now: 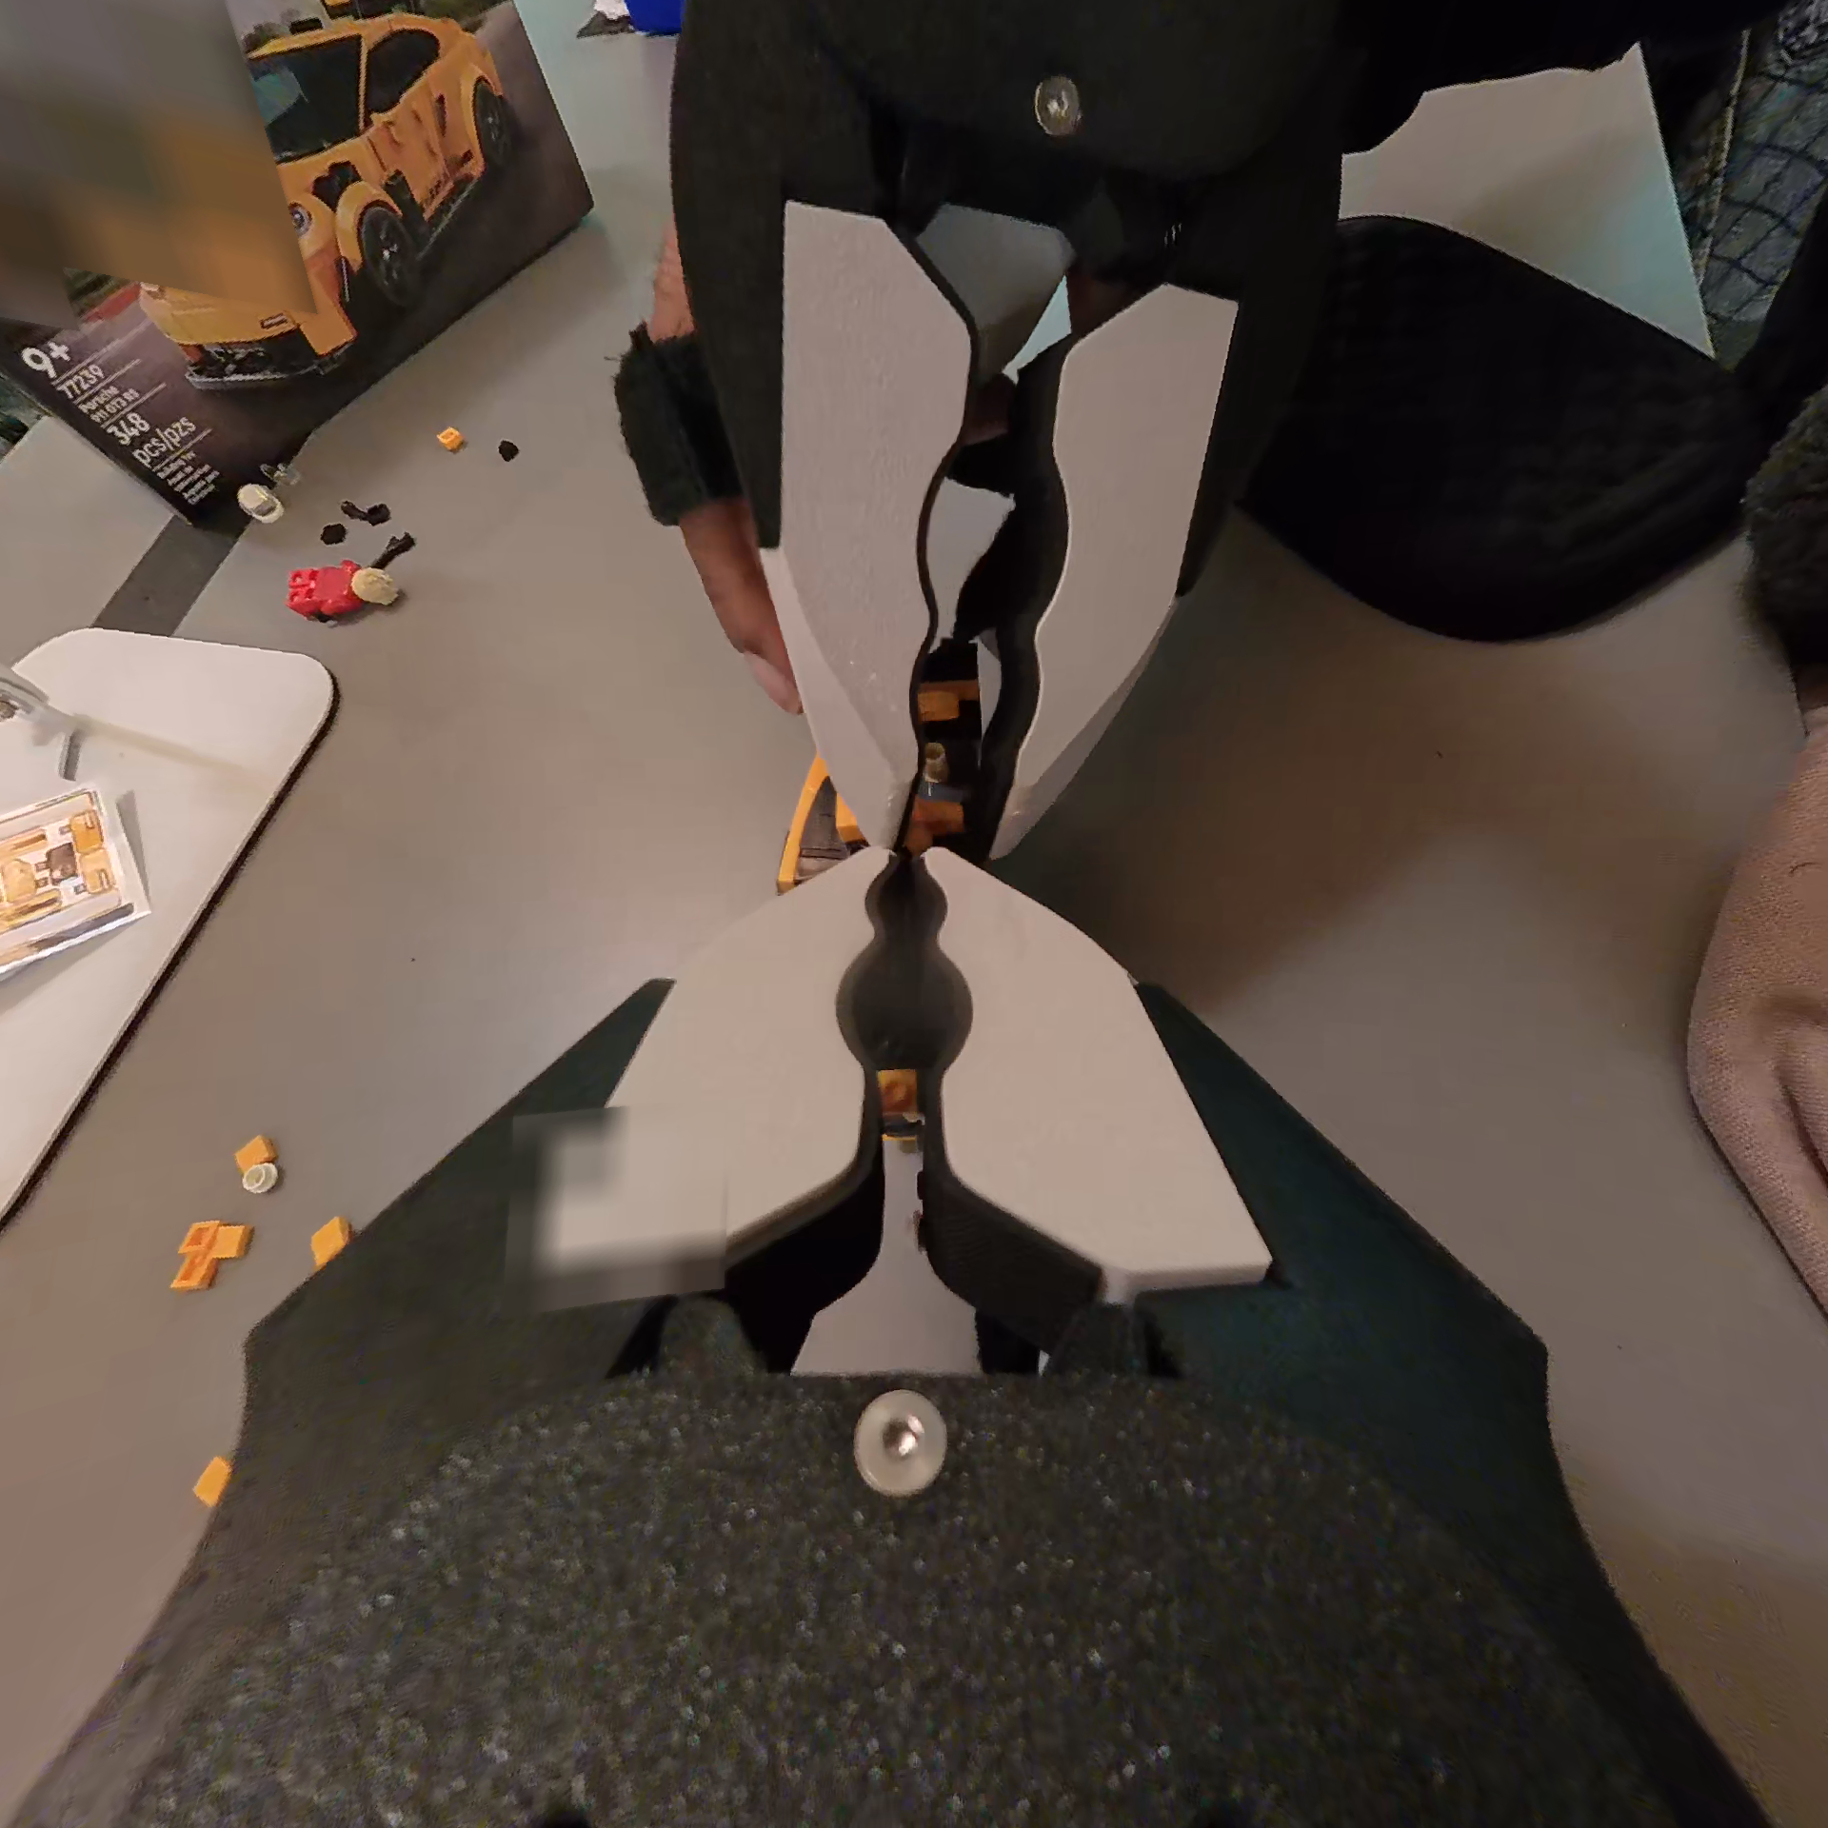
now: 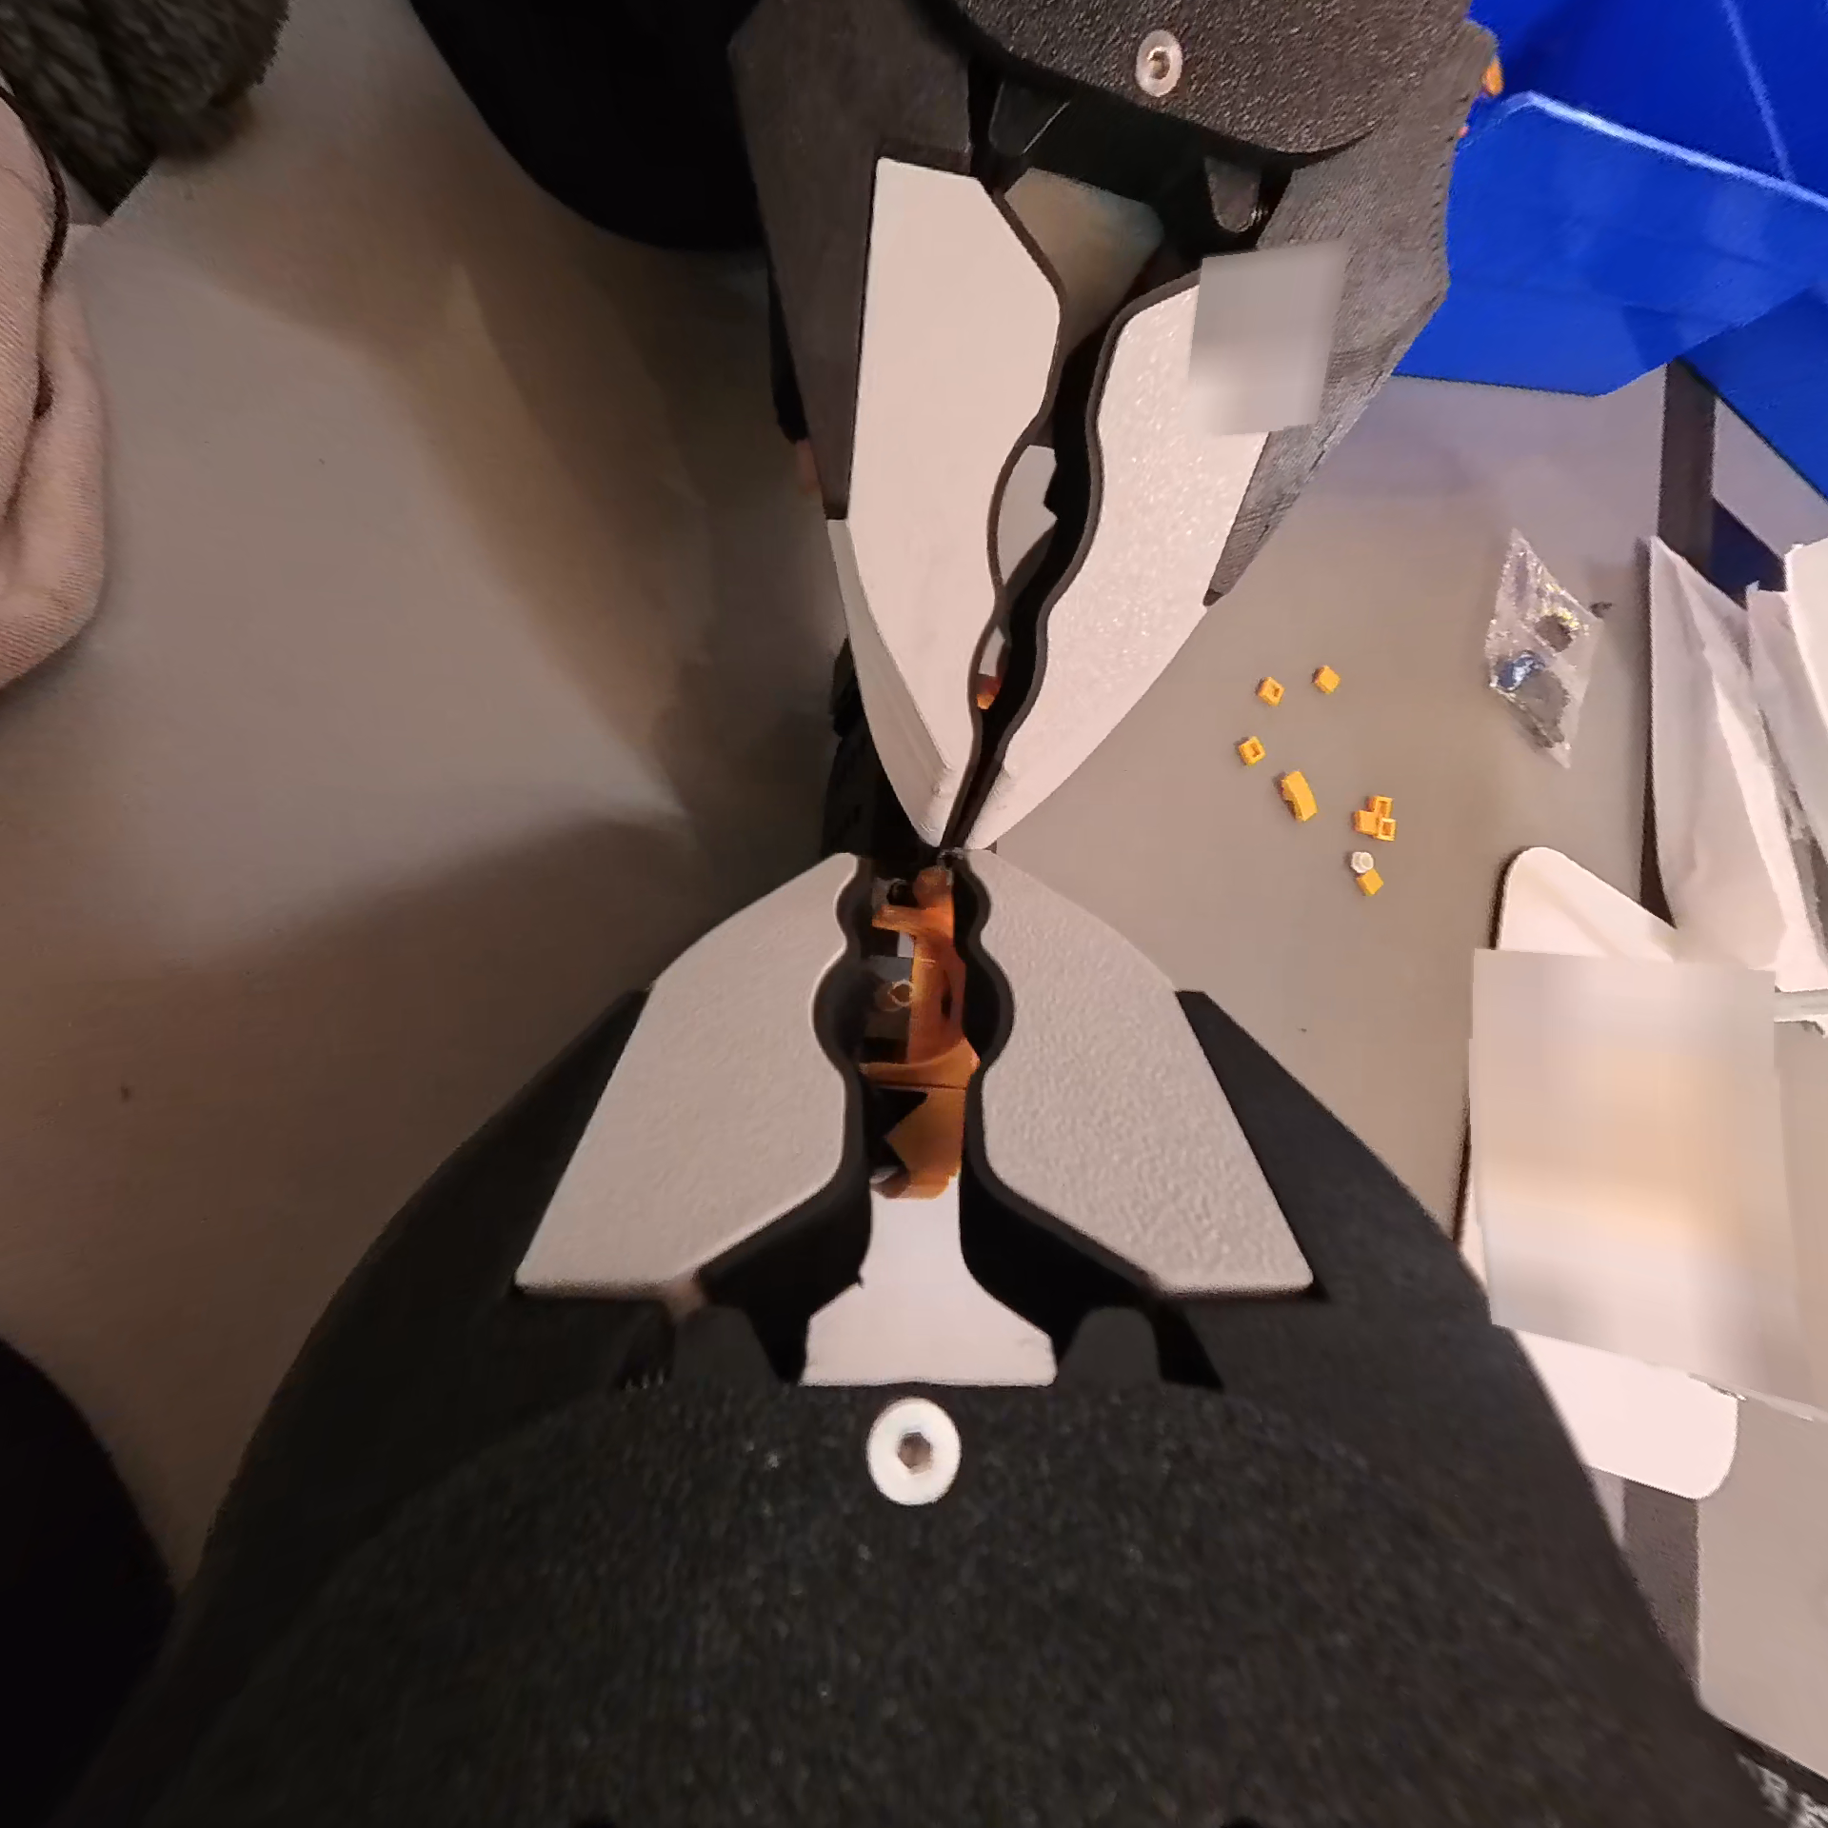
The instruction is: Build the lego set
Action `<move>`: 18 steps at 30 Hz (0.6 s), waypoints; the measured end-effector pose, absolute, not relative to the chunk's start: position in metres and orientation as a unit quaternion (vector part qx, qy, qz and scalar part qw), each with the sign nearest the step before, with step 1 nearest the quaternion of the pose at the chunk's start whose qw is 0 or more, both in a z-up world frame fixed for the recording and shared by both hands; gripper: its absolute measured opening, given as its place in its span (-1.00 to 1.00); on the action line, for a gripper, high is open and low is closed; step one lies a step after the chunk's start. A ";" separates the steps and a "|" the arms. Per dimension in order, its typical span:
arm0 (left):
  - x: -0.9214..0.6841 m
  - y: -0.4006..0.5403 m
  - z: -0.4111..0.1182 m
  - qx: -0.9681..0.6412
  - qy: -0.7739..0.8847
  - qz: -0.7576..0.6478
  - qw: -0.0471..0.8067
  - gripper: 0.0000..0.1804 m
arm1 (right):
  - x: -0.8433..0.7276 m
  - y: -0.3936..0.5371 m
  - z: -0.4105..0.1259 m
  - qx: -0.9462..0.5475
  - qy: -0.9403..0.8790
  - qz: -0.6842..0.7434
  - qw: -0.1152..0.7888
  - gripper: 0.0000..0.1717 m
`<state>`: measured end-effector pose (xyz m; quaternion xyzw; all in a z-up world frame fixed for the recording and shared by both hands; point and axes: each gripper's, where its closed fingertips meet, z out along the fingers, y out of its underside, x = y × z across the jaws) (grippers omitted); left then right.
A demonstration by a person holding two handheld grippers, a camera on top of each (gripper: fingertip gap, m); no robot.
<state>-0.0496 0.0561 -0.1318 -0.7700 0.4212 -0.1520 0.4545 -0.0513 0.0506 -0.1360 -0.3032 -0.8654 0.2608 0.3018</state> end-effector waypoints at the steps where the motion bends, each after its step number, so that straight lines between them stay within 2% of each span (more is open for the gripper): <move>1: -0.050 0.056 -0.132 -0.770 0.422 -0.151 0.454 -1.00 | -0.051 0.050 -0.135 -0.306 -0.864 0.263 0.299 -0.81; 18: -0.049 0.055 -0.130 -0.771 0.412 -0.167 0.456 -0.87 | -0.048 0.052 -0.127 -0.342 -0.849 0.289 0.282 -0.81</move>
